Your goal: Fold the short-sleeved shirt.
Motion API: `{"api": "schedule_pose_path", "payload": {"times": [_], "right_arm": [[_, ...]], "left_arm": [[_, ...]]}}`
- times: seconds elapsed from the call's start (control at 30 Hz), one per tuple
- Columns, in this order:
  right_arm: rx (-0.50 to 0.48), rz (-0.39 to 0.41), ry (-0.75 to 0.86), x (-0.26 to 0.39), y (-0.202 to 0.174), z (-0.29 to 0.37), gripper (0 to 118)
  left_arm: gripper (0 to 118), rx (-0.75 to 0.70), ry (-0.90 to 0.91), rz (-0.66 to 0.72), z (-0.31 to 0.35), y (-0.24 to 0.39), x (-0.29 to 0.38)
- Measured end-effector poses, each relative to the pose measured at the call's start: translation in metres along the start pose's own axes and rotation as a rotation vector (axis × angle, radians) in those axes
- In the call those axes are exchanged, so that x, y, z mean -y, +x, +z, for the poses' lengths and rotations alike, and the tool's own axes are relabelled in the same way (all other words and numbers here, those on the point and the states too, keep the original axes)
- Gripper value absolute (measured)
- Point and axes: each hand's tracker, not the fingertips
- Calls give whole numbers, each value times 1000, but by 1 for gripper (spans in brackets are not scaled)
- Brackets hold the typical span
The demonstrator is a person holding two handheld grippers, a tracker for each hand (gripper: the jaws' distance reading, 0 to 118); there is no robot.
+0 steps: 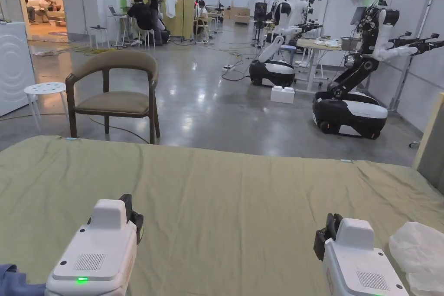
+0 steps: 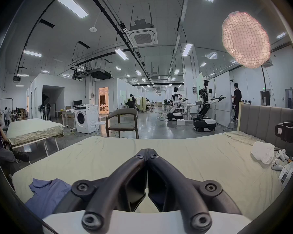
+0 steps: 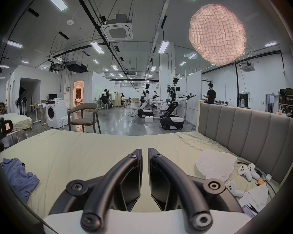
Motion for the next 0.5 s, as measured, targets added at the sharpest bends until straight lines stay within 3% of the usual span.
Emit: {"api": "schedule_pose_path", "payload": {"times": [0.17, 0.23, 0.43, 0.47, 0.5], "right_arm": [[-5, 51, -34, 1, -2, -3, 6], [-5, 8, -56, -1, 1, -3, 6], [-22, -515, -39, -6, 27, 1, 5], [-12, -547, -41, -6, 28, 2, 5], [-7, -538, -39, -6, 26, 2, 4]], "left_arm": [[0, 10, -23, 24, -2, -6, 3], [0, 28, -30, 135, -1, -14, 2], [0, 118, -29, 801, 2, -49, 4], [0, 130, -24, 798, 0, -50, 6], [0, 129, -30, 698, 0, -46, 3]]}}
